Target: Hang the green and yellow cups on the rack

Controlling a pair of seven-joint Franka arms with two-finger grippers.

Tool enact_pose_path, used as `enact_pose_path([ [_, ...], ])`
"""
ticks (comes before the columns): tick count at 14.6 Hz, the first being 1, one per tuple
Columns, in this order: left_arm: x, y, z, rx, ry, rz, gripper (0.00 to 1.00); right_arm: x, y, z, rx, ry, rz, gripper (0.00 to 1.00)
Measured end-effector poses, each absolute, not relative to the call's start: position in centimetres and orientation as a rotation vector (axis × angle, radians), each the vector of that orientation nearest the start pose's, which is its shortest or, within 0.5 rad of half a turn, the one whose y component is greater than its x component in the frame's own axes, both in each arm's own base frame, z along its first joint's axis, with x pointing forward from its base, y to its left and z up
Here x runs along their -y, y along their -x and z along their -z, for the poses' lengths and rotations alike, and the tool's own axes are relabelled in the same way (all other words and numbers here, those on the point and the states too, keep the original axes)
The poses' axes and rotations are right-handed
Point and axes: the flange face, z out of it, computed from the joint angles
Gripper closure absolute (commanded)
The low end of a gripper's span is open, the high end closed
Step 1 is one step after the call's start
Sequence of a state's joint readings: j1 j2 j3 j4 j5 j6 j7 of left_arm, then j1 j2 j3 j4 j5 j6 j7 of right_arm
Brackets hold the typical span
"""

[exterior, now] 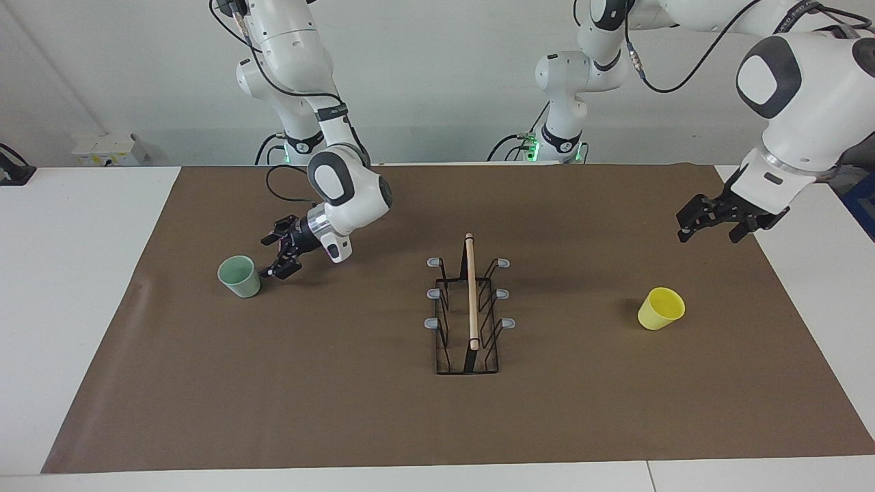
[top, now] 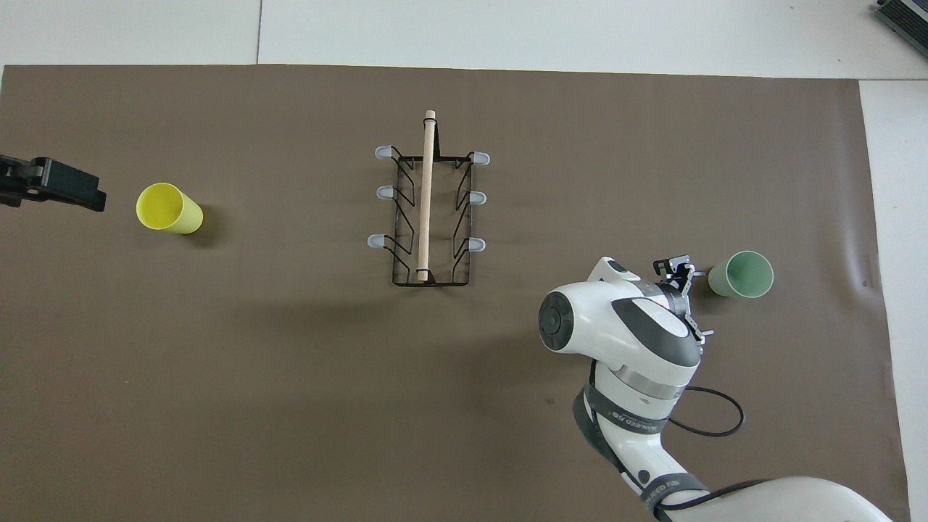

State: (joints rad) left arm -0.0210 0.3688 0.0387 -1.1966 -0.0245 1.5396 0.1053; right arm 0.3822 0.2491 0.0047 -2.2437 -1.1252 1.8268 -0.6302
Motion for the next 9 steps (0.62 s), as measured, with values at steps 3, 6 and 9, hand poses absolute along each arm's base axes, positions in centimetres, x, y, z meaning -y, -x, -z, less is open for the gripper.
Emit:
enact_pose_path([
  [3, -1.8, -68.9, -53.7, -0.102, 3.137, -0.054, 0.0, -11.1, -48.6, -24.6, -1.631, -1.353, 0.839, 0.0],
  [6, -3.8, -71.2, -50.5, 0.082, 3.156, -0.058, 0.0, -9.8, -48.7, -24.2, -1.632, -1.328, 0.841, 0.0],
  [9, -7.3, -71.9, -49.0, 0.439, 3.226, -0.043, 0.0, -8.9, -48.7, -23.8, -1.634, -1.325, 0.822, 0.0],
])
